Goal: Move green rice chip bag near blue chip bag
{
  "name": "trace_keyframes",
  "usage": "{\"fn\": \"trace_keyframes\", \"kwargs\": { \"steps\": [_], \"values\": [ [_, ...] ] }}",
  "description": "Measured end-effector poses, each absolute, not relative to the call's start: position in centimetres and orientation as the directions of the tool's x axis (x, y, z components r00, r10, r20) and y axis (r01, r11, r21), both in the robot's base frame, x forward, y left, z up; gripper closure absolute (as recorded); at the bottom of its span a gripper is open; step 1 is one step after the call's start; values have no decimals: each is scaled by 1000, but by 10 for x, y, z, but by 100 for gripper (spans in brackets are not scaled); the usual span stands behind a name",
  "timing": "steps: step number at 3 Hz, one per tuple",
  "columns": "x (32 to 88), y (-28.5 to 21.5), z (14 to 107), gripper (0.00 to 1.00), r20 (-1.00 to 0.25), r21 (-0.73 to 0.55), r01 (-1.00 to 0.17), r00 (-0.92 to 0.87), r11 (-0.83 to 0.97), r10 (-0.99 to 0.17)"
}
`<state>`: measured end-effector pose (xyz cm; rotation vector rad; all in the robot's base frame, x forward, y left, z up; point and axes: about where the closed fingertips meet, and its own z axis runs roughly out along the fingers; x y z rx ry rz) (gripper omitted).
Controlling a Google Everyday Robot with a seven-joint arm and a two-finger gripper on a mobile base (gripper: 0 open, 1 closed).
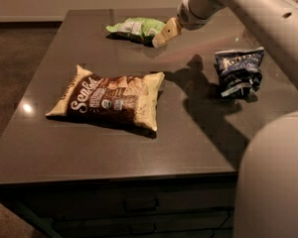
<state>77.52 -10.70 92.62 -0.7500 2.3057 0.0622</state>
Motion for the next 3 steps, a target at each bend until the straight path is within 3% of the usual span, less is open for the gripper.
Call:
{"fn": "trace_keyframes", "kwargs": {
  "steps": [3],
  "values": [
    [840, -101, 899, 0, -747, -93, -420, -569, 903, -342]
  ]
}}
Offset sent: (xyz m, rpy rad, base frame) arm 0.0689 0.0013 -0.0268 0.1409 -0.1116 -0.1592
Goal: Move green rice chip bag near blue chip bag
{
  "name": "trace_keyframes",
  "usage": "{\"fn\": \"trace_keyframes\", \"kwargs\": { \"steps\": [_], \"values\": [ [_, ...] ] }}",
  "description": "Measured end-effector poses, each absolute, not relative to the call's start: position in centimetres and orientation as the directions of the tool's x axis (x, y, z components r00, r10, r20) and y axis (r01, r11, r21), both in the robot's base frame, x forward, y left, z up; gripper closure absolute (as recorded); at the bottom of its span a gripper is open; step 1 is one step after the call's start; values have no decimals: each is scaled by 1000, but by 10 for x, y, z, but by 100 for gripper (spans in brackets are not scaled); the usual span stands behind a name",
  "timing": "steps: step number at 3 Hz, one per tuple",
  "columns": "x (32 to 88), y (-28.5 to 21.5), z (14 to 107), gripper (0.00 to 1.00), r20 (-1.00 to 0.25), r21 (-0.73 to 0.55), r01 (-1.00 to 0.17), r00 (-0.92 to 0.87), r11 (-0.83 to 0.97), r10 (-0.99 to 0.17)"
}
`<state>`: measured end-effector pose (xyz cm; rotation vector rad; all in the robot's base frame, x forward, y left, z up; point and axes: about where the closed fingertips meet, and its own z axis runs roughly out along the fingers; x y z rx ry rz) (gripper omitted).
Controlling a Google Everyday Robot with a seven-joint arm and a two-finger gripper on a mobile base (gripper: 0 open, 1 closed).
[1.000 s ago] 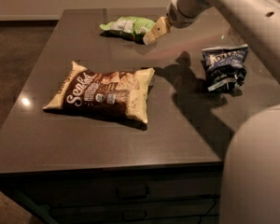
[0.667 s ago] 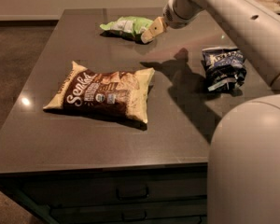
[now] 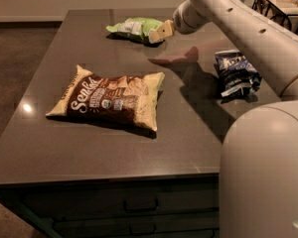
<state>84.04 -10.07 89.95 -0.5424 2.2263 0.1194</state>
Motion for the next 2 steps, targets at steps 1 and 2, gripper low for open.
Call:
{"fn": "trace_keyframes", "kwargs": {
  "steps": [1, 2],
  "values": [
    [840, -101, 899, 0, -747, -93, -420, -569, 903, -342],
    [846, -101, 896, 0, -748, -94, -395, -577, 914, -327]
  ]
}}
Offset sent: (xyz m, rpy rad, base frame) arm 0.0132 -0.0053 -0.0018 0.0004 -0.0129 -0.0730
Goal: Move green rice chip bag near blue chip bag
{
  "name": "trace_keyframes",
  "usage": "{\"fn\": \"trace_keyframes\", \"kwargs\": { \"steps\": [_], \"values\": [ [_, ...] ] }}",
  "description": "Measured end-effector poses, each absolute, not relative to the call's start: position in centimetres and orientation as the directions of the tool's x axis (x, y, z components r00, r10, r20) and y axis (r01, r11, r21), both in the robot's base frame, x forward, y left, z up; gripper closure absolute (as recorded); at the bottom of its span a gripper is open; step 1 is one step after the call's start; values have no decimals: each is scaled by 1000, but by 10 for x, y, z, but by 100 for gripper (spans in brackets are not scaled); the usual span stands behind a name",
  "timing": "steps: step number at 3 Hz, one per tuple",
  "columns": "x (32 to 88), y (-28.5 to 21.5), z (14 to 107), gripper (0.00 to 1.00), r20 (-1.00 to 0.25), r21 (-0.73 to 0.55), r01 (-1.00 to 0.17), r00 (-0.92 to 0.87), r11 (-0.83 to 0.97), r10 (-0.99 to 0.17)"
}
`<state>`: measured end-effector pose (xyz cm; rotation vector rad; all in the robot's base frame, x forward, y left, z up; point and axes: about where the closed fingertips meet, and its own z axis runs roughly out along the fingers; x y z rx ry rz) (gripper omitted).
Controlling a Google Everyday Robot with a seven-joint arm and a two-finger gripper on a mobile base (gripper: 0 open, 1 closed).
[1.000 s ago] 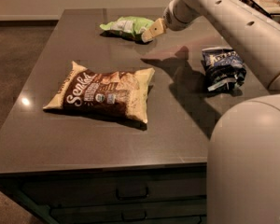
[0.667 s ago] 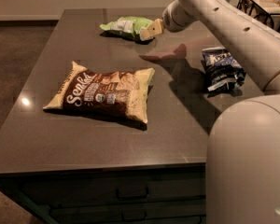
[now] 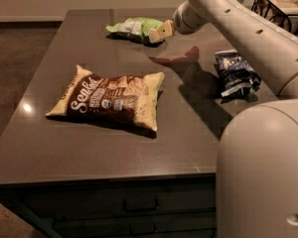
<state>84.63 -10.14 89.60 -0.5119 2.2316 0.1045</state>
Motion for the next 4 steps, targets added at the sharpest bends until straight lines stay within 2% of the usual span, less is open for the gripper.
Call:
{"fn": "trace_keyframes", "kwargs": {
  "steps": [2, 3, 4],
  "values": [
    [902, -87, 883, 0, -831, 16, -286, -536, 958, -147],
    [909, -42, 873, 0, -842, 67, -291, -530, 954, -102],
    [916, -37, 868, 0, -839, 64, -299, -532, 952, -111]
  ]
}}
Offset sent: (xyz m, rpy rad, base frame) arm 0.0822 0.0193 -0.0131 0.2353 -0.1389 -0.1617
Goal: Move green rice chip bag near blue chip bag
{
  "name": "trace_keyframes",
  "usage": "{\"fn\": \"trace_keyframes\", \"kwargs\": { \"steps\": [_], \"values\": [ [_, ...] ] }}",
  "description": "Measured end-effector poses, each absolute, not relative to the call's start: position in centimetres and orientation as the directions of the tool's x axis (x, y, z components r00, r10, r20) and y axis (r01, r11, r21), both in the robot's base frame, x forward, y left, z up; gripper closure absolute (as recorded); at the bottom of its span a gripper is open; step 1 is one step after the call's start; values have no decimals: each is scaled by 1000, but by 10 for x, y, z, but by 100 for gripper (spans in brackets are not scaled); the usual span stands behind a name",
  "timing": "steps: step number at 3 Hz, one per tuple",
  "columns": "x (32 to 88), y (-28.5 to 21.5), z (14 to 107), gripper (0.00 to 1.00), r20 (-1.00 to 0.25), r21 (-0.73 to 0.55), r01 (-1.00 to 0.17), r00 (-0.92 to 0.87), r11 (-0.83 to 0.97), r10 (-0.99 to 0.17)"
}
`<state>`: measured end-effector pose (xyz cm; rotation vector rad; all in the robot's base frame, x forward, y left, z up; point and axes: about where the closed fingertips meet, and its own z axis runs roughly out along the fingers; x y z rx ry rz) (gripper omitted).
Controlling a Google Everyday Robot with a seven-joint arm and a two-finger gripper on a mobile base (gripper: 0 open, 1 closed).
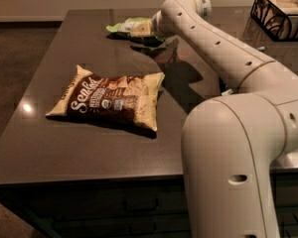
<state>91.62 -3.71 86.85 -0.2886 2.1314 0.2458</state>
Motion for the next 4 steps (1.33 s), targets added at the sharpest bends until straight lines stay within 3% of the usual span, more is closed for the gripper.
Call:
{"fn": "trace_keyframes", "kwargs": {
  "steps": [1, 4],
  "values": [
    [922, -31, 864, 16, -834, 56, -307, -538, 950, -124],
    [923, -39, 871, 87, -836, 48, -281, -537, 959, -115]
  ]
}}
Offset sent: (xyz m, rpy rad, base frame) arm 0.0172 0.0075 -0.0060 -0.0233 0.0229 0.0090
